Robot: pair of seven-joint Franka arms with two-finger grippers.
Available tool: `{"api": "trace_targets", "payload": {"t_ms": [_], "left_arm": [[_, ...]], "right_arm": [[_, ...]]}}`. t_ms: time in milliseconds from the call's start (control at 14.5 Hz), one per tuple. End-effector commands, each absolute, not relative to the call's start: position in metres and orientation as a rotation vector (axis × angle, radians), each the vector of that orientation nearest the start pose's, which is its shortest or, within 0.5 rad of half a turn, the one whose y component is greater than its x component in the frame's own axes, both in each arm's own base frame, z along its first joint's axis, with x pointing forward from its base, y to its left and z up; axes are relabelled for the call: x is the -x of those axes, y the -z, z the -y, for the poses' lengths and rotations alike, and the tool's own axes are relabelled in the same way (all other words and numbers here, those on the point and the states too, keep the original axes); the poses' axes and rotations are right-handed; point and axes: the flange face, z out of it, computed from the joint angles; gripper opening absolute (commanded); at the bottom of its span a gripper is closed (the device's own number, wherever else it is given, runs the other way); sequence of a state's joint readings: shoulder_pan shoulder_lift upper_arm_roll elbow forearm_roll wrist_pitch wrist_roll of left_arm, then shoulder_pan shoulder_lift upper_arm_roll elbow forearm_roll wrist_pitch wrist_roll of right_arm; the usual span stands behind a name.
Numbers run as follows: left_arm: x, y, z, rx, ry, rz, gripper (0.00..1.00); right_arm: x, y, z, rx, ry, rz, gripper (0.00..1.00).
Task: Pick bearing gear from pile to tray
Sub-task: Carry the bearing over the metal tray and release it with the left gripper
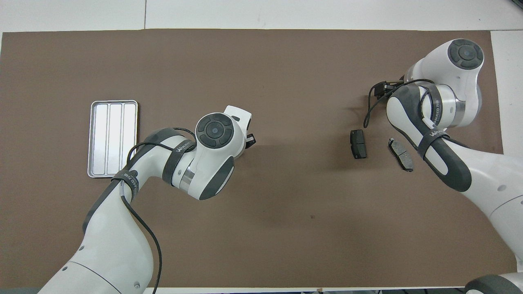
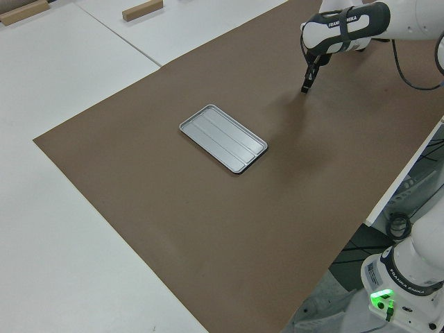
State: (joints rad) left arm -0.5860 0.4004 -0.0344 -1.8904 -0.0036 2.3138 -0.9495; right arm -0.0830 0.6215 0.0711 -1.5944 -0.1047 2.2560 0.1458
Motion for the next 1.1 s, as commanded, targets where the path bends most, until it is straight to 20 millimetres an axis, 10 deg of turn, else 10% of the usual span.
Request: {"api": "trace_targets", "payload": {"t_ms": [0, 138, 482, 826, 1033], "left_arm": [[-0.516, -0.305, 0.362, 3.075, -0.047, 0.529, 0.11], [-0.524, -0.336, 0.341, 3.084, -0.029, 0.517, 0.11], [-0.549, -0.386, 0.179, 3.103, -0.136, 0.143, 0.13], [-0.571, -0.372, 0.041, 3.134, -0.092, -0.205, 0.13], [-0.560, -0.346, 0.002, 3.129, -0.062, -0.321, 0.13]], "right_arm": [[-0.696, -0.265, 0.027, 3.188, 0.046, -0.199, 0.92], [-0.694, -0.265, 0.026, 3.191, 0.007, -0.200, 0.88], [-0.691, -0.264, 0.026, 3.185, -0.022, -0.228, 0.60], [-0.684, -0.258, 0.025, 3.176, -0.052, -0.268, 0.37], [-0.684, -0.258, 0.025, 3.176, -0.052, -0.270, 0.28]]}}
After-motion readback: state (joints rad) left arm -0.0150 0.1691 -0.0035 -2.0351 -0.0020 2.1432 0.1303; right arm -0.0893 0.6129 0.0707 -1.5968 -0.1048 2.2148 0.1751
